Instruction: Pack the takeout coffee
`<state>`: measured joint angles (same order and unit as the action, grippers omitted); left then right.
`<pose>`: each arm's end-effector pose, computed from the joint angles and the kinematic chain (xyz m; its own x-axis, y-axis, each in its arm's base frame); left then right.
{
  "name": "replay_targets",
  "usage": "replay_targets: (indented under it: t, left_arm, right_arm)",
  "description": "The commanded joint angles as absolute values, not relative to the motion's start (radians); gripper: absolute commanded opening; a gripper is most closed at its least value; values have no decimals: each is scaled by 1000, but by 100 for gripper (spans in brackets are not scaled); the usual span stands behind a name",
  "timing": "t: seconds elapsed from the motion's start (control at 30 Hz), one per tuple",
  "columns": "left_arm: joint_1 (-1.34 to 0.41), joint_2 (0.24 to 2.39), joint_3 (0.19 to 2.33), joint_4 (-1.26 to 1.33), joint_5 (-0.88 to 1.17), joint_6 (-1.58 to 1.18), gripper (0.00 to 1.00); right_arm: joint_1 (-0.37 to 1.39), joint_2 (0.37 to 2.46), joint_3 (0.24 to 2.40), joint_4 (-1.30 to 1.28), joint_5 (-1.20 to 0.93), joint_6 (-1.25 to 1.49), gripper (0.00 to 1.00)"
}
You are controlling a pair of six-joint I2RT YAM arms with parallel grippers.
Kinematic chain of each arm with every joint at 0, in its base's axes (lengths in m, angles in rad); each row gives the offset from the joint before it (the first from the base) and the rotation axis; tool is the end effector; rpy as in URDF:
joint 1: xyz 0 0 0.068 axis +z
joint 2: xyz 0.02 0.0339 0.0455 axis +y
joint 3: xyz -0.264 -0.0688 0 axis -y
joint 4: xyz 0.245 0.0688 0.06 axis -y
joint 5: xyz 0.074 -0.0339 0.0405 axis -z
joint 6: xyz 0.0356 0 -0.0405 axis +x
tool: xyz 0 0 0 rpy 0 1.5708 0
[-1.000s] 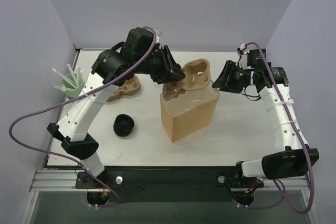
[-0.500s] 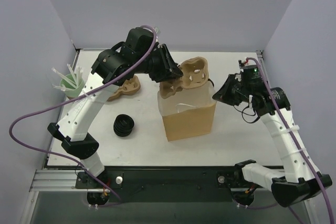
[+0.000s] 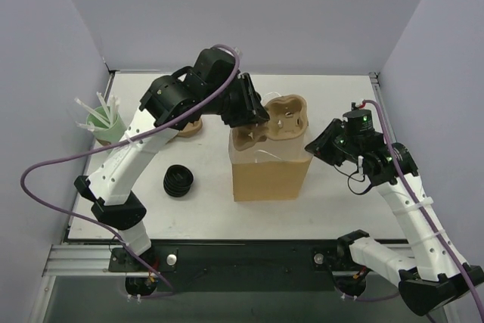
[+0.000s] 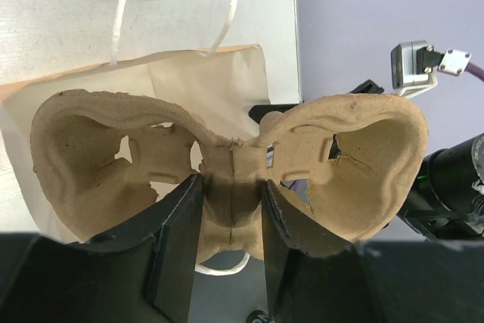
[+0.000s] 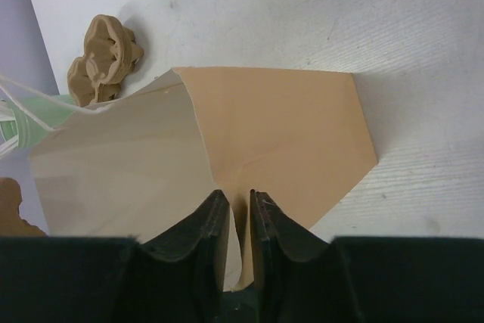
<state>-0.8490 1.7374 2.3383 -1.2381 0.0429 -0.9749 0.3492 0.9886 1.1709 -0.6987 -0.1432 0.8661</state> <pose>0.2103 -0.2412 0.4967 -0.8602 -0.2743 -0.4300 0.1083 0.7256 -0.6796 0.1861 0.0732 0.3835 -0.6474 0.5667 -0.5096 0.0585 0.7037 0.7081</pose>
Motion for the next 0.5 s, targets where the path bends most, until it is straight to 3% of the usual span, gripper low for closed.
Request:
replay_targets:
  t: [0.0,0.07,0.2,0.33,0.47]
  left_arm:
    - [-899,1724,2316,-1253,-58,-1068,40]
    - [-916,1724,2303,-1259,-75,-1074,40]
    - [-922,1733,2299,-1279,-118,-1065,39]
    - [-923,1752,2335,-1298,-153,-1060,38]
    - [-925,1775,2321,-1316,-161,-1061,38]
  right_arm:
    - [357,957,1163,-693,-104,890,30]
    - [357,951,1177,-709,-97,868,37]
    - [357,939,1224,-755,-80,827,60]
    - [357,919,1264,-819,-84,784,76]
    - [357,864,1285,-874,-55,744,79]
